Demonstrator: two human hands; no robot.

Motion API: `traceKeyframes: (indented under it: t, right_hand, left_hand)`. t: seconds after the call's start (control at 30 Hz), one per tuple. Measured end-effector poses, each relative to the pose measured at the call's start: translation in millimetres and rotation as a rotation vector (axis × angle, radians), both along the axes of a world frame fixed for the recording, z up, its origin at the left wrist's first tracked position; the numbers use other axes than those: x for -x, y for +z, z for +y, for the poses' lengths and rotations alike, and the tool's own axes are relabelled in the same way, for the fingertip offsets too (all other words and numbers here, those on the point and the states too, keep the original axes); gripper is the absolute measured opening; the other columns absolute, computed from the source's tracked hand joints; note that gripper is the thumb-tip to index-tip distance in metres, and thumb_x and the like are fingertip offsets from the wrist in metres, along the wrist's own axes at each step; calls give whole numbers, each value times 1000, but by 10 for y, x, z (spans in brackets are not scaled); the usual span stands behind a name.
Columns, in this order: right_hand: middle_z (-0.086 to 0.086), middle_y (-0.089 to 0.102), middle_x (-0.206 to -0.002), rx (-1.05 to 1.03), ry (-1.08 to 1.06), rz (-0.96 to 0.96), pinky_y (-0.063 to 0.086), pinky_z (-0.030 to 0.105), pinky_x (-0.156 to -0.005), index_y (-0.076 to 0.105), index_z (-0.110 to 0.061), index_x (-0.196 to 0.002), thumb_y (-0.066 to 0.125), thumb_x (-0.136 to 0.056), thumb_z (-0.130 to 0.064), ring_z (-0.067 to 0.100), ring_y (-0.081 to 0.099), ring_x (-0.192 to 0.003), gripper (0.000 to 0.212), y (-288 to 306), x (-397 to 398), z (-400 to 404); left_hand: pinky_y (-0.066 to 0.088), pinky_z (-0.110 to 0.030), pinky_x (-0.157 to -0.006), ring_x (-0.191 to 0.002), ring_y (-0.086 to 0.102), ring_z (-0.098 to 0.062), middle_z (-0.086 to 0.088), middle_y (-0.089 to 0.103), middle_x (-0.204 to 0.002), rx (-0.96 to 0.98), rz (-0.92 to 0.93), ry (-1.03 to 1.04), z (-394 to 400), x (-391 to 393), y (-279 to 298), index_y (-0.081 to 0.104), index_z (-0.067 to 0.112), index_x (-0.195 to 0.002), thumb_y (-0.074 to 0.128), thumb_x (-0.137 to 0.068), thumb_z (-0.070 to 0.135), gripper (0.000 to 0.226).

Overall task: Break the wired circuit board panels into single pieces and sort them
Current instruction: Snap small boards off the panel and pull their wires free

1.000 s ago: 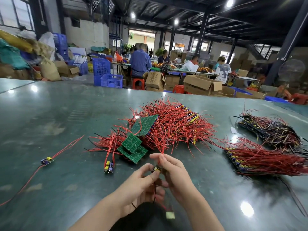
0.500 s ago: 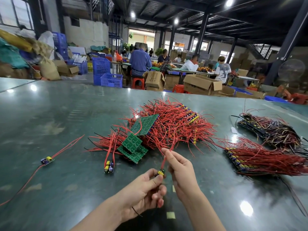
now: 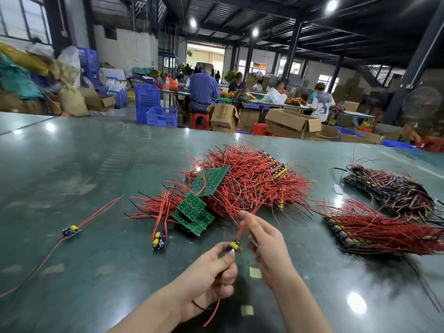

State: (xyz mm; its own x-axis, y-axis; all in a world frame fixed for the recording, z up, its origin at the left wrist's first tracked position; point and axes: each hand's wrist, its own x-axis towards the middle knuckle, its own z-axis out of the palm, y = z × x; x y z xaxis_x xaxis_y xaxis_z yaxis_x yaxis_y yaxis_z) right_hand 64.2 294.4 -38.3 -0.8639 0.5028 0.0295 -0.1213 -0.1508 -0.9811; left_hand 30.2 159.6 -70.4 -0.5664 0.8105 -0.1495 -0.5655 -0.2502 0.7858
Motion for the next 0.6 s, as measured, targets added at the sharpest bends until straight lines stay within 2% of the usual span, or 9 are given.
traceKeyframes:
  t: [0.07, 0.1, 0.17, 0.27, 0.33, 0.43, 0.5, 0.6]
  right_hand:
    - [-9, 72, -75, -203, 76, -41, 42, 9, -57, 76, -22, -87, 67, -85, -22, -4, 55, -58, 9, -4, -4, -81]
    - [-8, 74, -79, -262, 106, -51, 46, 8, -63, 75, -24, -85, 69, -84, -20, -4, 61, -66, 7, -12, -1, -116]
    - [-6, 75, -84, -369, 113, -61, 50, 15, -72, 74, -28, -83, 74, -80, -18, 1, 63, -76, 11, -34, 9, -162]
    - [-6, 74, -86, -451, 57, -27, 50, 23, -76, 75, -29, -79, 77, -76, -12, 5, 63, -77, 18, -49, 19, -172]
    - [-6, 75, -83, -406, 65, 24, 51, 20, -73, 74, -27, -79, 75, -76, -5, 5, 65, -74, 22, -47, 14, -180]
    - [-9, 73, -76, -425, 56, 38, 50, 15, -66, 72, -24, -81, 72, -80, -4, 3, 63, -68, 20, -50, 21, -179]
    - [-12, 69, -64, -456, 52, 7, 43, 11, -57, 72, -19, -85, 67, -85, -6, -3, 56, -56, 14, -62, 33, -174]
    - [-11, 59, -51, -439, 108, -48, 37, 16, -45, 71, -12, -94, 58, -92, -10, 3, 43, -41, 13, -90, 50, -185]
  left_hand:
    - [27, -15, -37, -43, 30, -5, 1, 38, -51, -4, 1, 103, -27, 47, 13, 51, 12, -108, 57, -82, 20, 28]
    - [27, -15, -38, -43, 30, -5, 1, 39, -52, -1, 17, 133, -46, 69, 15, 53, 13, -108, 55, -85, 18, 24]
    - [26, -15, -39, -44, 30, -4, 1, 40, -53, 38, 53, 164, -69, 98, 12, 53, 14, -109, 51, -93, 15, 16]
    - [28, -16, -39, -42, 32, -5, 0, 46, -54, 96, 52, 192, -60, 105, -3, 53, 12, -110, 49, -97, 14, 14]
    - [29, -17, -38, -41, 33, -6, -3, 48, -55, 92, 12, 186, -62, 112, 12, 52, 7, -98, 51, -95, 15, 8]
    - [24, -17, -39, -42, 27, -6, 2, 43, -53, 192, 130, 129, -78, 104, 32, 55, 8, -85, 46, -98, 26, 23]
    - [19, -16, -37, -40, 20, -5, 6, 36, -49, 261, 226, 85, -83, 86, 32, 56, 10, -85, 38, -101, 29, 31]
    - [16, -14, -36, -37, 17, -4, 7, 31, -47, 332, 287, 23, -97, 70, 55, 56, 12, -89, 34, -103, 30, 32]
